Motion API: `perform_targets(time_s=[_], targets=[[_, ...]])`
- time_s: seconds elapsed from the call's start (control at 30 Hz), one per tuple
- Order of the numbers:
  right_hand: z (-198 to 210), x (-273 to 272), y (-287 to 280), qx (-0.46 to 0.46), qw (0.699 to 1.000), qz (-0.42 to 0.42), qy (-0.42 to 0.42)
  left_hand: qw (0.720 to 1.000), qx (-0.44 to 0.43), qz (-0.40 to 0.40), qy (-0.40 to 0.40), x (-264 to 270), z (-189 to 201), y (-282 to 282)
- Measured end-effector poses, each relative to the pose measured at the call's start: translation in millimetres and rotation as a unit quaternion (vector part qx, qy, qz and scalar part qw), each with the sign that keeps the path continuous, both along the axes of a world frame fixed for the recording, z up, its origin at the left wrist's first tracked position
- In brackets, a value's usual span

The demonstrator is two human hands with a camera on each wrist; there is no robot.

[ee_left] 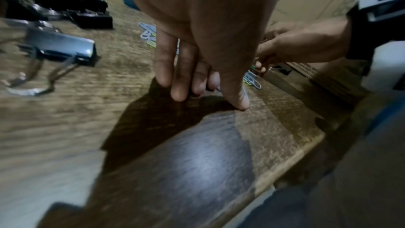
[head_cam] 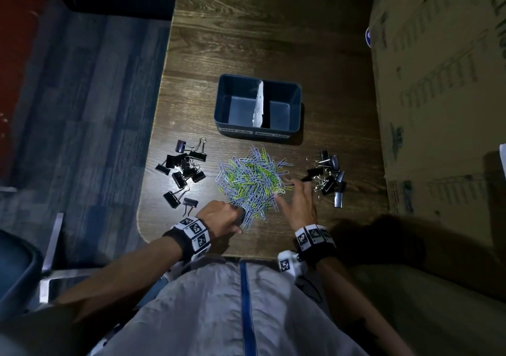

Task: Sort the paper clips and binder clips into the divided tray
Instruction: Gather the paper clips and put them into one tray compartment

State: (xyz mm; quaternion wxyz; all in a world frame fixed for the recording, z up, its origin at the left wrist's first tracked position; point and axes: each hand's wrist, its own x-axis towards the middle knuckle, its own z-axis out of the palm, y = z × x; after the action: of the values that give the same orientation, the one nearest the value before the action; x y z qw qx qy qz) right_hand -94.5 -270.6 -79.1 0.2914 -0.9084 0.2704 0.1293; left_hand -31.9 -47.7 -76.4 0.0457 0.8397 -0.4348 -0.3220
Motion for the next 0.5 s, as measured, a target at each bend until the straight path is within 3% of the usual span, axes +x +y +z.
perform_targets(time_s=[0.2,0.33,0.43,0.5], targets=[[2.3,12.4,23.8,0.014,0.996,0.082,0.036,0.991,-0.093,0.099,0.014,3.3,-3.8,-16.3],[15.5,17.8,11.1,-0.001,1.000,0.026,0.001,0.984,-0.118,0.136,-0.004,7.7,10.6,-9.6],[22.7,29.9,-3.2,0.003,0.998,0.055,-0.038,0.980,-0.046,0.172,-0.094,7.3,18.9,-4.9],[24.3,42.8,-8.6,0.042,0.996,0.074,-0.003,0.976,0.044,0.186,-0.101,9.1,15.4,-6.5]])
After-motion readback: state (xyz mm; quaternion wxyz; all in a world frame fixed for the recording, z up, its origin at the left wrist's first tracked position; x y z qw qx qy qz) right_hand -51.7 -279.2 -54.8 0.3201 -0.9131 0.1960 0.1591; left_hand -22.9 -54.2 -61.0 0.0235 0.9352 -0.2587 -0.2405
